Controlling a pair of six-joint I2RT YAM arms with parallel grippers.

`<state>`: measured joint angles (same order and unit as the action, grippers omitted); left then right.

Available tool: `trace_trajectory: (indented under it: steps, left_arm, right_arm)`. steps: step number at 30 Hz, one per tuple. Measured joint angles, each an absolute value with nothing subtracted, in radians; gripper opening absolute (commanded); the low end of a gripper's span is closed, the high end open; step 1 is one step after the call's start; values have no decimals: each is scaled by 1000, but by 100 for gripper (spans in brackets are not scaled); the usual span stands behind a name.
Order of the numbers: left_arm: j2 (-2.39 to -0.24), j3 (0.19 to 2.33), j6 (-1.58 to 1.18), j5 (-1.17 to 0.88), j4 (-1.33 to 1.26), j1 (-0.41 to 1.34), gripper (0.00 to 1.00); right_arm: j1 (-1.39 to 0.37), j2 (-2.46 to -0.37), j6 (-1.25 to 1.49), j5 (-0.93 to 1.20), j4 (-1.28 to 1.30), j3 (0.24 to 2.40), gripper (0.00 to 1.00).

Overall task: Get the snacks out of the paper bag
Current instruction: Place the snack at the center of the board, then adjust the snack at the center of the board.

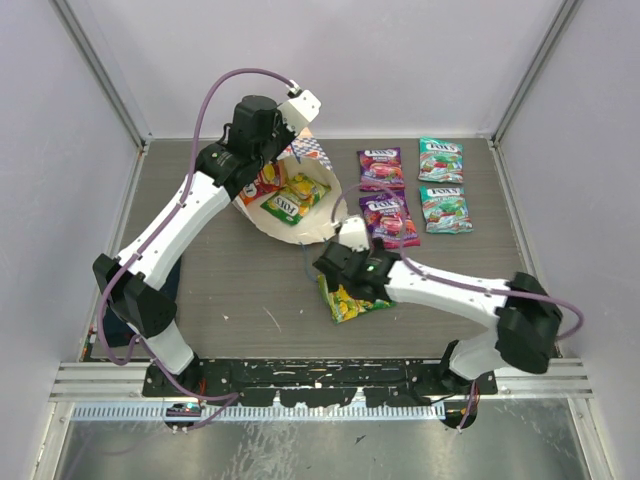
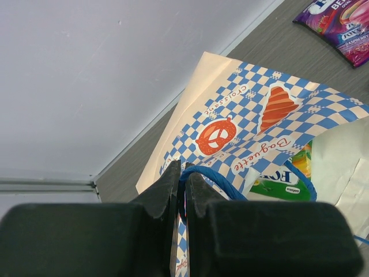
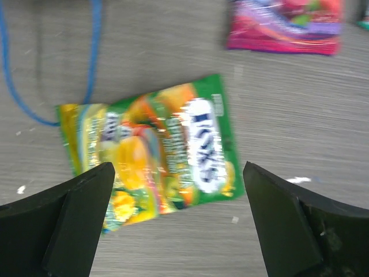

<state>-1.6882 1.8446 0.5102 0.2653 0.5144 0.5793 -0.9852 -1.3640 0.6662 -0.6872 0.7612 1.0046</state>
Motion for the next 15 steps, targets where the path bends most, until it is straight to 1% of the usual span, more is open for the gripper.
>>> trace_trajectory:
  steps: [3, 8, 11, 15]
  left_arm:
    - [-1688, 1845, 510, 265, 514, 579, 8]
    - [-1688, 1845, 511, 265, 514, 579, 8]
    - [-1688, 1845, 511, 266, 514, 579, 8]
    - [-1688, 1845, 511, 266, 514, 579, 8]
  right_arm:
    - [-1031, -1491, 640, -613, 630, 998, 100]
    - [-1024, -1629, 610, -501, 474, 929, 100]
    - [-992, -1608, 603, -473, 424, 896, 100]
    - [-887, -1511, 604, -457, 380, 793, 100]
